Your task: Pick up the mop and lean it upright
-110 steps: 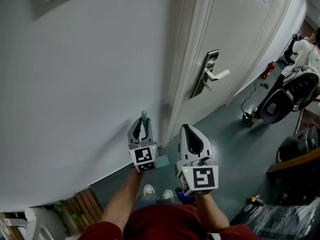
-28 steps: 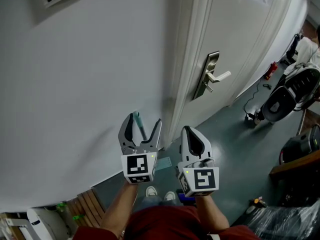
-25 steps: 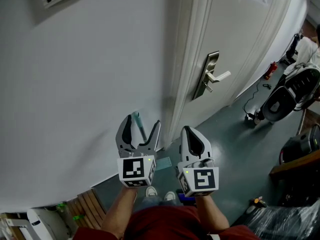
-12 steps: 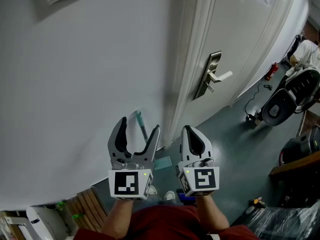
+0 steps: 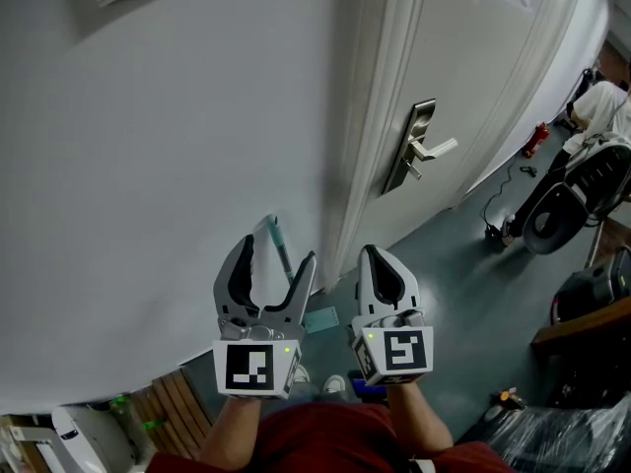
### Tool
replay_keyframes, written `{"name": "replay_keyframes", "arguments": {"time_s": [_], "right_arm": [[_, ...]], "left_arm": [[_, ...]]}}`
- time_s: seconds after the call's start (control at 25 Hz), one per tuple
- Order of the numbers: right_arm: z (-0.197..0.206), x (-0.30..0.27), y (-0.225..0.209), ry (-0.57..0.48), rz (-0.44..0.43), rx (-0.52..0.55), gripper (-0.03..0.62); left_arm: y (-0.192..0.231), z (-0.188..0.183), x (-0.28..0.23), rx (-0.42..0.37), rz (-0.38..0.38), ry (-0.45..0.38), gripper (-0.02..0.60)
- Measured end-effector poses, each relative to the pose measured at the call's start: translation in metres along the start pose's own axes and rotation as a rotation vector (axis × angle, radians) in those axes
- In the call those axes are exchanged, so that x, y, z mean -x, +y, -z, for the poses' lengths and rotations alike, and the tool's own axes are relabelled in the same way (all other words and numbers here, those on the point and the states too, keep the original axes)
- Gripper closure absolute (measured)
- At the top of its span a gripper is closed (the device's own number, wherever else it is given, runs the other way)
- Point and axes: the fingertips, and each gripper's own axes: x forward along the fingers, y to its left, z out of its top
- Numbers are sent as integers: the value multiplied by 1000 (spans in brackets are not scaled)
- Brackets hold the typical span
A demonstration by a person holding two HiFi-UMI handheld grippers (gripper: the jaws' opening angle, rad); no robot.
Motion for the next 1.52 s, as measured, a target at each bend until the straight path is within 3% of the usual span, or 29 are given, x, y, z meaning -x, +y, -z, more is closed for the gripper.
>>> {"name": "replay_keyframes", "arguments": {"time_s": [0.28,0.32,0.4,0.48,0.6,0.8,1.52], "right_arm": [[-4,6,9,-9,-10,4,577],[-5,7,11,-9,-10,4,577],[-7,8,13,-11,-11,5,577],[-9,5,13,-18,-14,7,577],[-8,5,14,-21,-16,6,577],[-9,6,14,-24,-14,10,577],[-9,2,16,-25,-22,36,579]], "left_arm": [[3,4,8,-2,-4,22,225],[4,3,11,-2,-9,20,268],[7,-1,14,-8,-23,5,427],[8,-5,12,-17,-28,-11,499],[9,-5,13,-13,-40,-17,557],[11,-1,13,17,-41,-17,566],[13,15,8,11,-57,17,566]]}}
